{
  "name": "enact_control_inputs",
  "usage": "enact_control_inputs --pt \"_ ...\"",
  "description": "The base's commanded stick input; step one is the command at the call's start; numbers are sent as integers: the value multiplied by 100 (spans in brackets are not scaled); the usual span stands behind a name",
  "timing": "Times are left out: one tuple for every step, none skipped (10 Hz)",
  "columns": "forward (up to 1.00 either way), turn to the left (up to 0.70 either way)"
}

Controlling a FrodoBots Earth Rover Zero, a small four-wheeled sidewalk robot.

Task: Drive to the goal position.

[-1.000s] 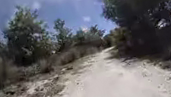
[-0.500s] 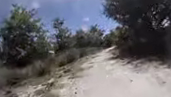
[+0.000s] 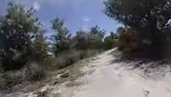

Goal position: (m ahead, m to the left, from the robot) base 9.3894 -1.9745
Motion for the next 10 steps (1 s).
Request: enact_control_inputs --pt "70 0" --pt "70 0" --pt "70 0" --pt "70 0" --pt "70 -11" --pt "70 -26" --pt "70 -32" --pt "70 -34" --pt "70 -34" --pt "70 -31"
